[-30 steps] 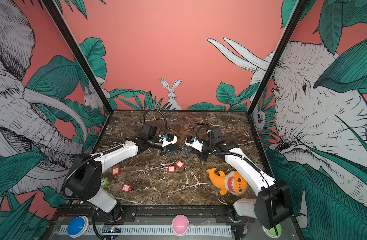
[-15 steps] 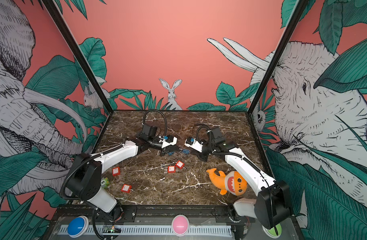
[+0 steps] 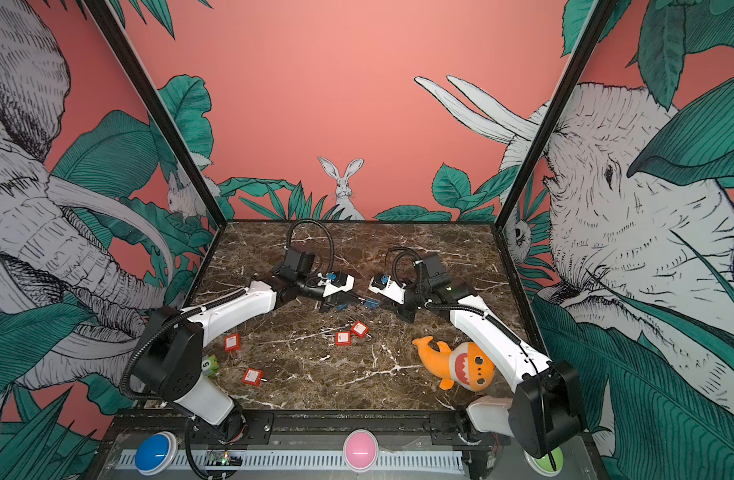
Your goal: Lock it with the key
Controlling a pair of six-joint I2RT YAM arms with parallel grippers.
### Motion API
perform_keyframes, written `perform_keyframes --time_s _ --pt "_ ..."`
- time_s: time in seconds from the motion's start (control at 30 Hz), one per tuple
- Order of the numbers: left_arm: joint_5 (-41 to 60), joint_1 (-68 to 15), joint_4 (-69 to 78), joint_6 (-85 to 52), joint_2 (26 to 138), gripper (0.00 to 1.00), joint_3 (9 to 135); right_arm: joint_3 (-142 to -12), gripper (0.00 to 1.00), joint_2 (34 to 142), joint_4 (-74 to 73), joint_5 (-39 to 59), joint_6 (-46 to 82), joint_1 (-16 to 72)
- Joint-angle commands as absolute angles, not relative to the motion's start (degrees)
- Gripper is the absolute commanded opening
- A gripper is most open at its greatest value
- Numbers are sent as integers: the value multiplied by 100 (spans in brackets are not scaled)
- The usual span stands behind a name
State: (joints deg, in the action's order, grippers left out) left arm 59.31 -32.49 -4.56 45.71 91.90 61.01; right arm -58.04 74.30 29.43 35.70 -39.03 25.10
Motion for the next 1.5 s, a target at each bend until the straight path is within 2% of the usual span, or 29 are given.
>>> perform_keyframes --time_s 0.0,0.23,0.53,0.93,1.27,1.47 --pt "6079 -3304 -519 4720 8993 0 6275 -5946 16 7435 2753 3815 -3866 2490" --pt "6062 -3321 -476 4720 9000 0 6275 -5944 12 7537 2885 3841 -3876 2492" --pt "6080 -3323 -449 4746 8965 0 6254 -5963 0 7509 3175 3782 -4161 2492" --pt "5955 -3297 -981 4973 9034 0 6452 -5816 0 7446 3489 3510 -4474 2451" --pt "5887 -3195 -2247 5522 9400 0 7247 -5243 0 7147 3072 3451 -4198 2265" --pt "5718 -3198 -3481 5449 9928 0 8255 -4976 0 6876 2821 3348 -3740 2067"
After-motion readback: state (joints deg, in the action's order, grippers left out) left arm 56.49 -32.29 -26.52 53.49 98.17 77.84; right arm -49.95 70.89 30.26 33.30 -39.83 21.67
